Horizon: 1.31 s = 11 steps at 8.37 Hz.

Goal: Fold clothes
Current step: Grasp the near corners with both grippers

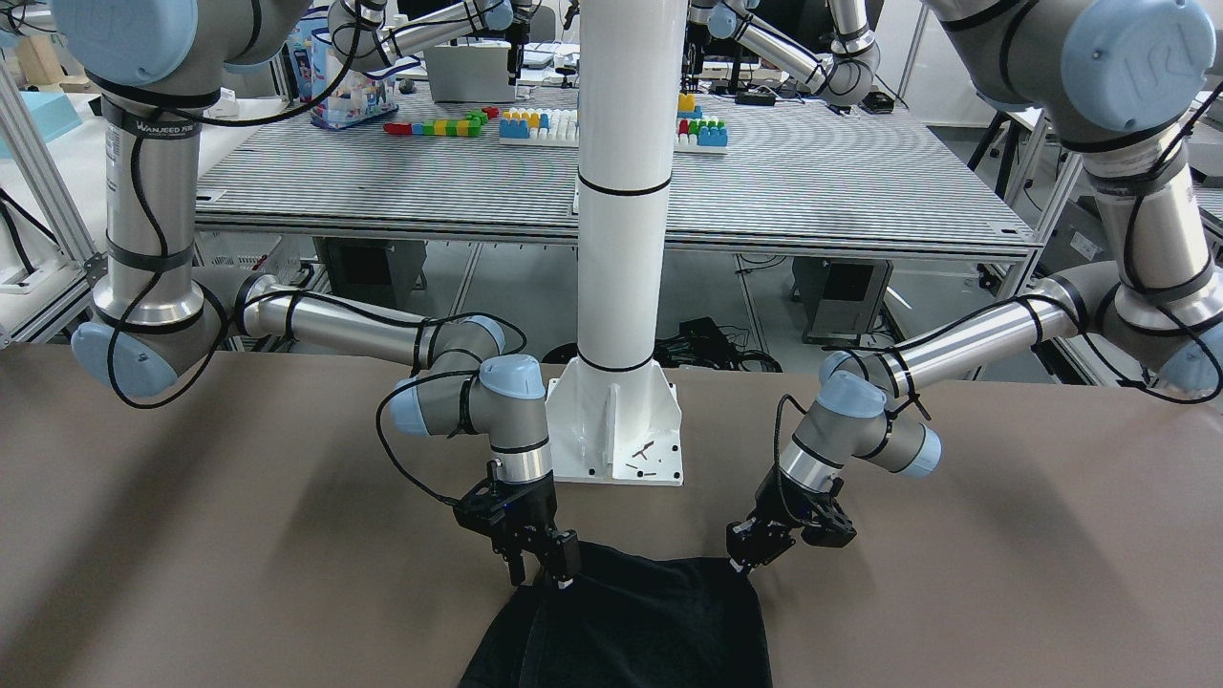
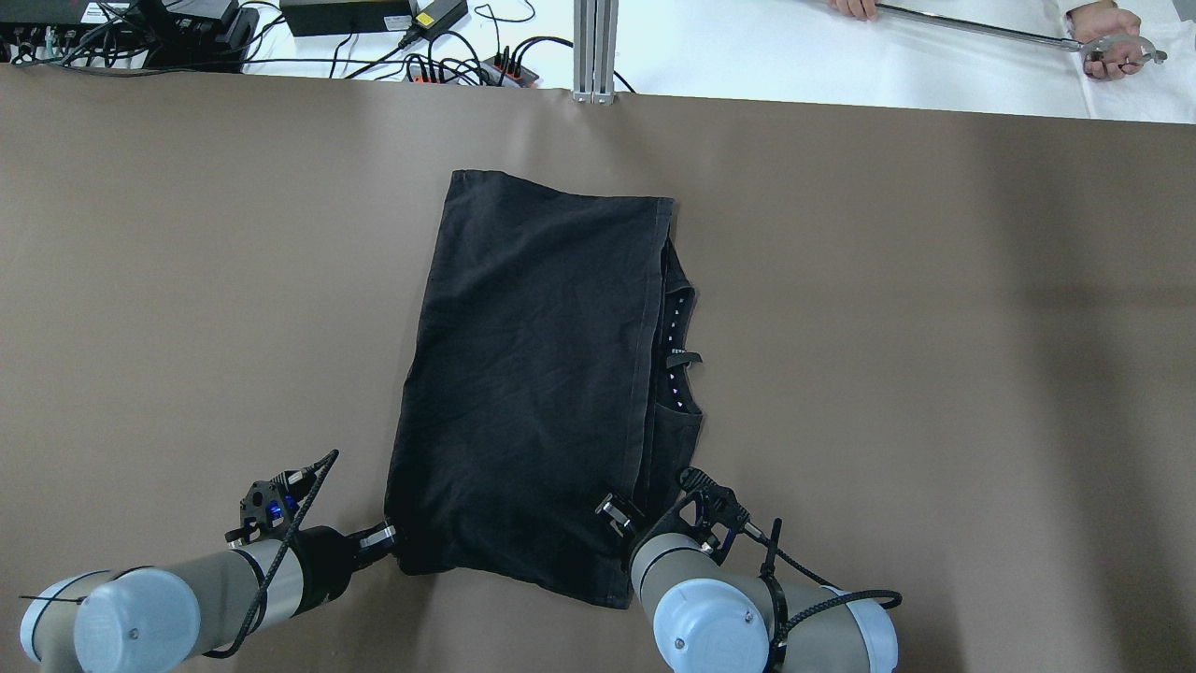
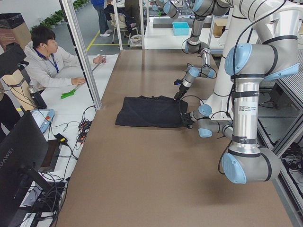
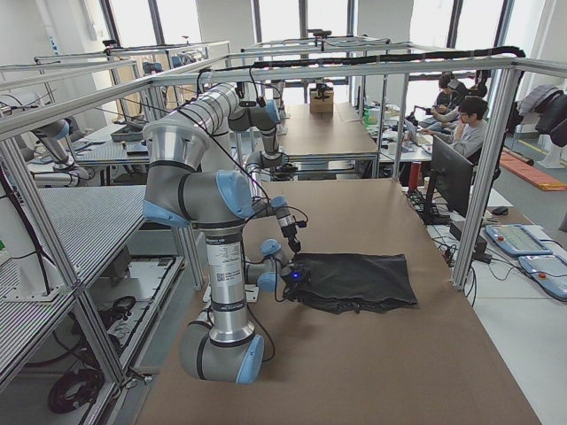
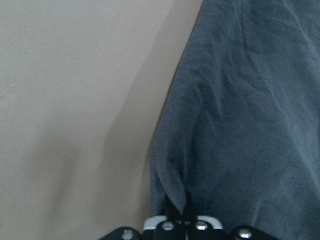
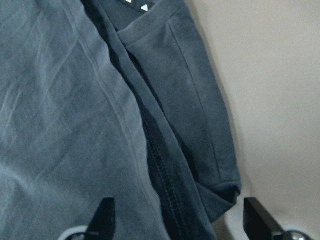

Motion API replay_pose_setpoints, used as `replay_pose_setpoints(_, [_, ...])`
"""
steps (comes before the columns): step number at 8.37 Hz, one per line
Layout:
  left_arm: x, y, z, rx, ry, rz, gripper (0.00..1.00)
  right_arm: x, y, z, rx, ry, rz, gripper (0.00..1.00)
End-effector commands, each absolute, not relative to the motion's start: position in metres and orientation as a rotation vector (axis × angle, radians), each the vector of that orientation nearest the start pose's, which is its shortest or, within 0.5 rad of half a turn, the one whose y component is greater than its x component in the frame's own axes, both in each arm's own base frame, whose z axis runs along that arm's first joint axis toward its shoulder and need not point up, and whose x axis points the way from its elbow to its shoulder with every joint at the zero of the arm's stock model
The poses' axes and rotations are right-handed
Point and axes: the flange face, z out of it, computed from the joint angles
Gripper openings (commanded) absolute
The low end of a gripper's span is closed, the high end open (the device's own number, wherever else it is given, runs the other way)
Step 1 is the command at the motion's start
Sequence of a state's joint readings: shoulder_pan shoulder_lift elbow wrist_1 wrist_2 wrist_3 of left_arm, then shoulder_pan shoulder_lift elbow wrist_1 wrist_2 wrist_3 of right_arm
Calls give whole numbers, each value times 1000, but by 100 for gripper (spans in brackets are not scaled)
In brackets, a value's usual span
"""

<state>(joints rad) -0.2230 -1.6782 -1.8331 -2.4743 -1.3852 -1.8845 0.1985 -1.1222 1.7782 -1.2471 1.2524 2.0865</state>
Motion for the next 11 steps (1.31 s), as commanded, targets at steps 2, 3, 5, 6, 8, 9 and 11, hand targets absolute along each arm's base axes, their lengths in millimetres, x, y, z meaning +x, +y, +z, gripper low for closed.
replay_pose_setpoints(2, [487, -267, 377, 106, 1296, -577, 0, -588, -287, 269, 134, -1046, 816, 59])
replay_pose_setpoints(3, [487, -267, 377, 106, 1296, -577, 0, -588, -287, 269, 125, -1051, 845, 49])
replay_pose_setpoints(5, [487, -266, 378, 106, 1294, -577, 0, -587, -287, 271, 133, -1049, 848, 49])
replay_pose_setpoints(6, [487, -266, 378, 106, 1294, -577, 0, -587, -286, 275, 134, -1045, 846, 49])
replay_pose_setpoints(8, [487, -267, 377, 106, 1294, -577, 0, -587, -286, 273, 144, -1049, 850, 51])
replay_pose_setpoints(9, [488, -266, 377, 105, 1294, -576, 0, -588, -284, 272, 142, -1051, 847, 49])
replay_pose_setpoints(11, [488, -266, 377, 105, 1294, -576, 0, -589, -280, 272, 156, -1054, 848, 28])
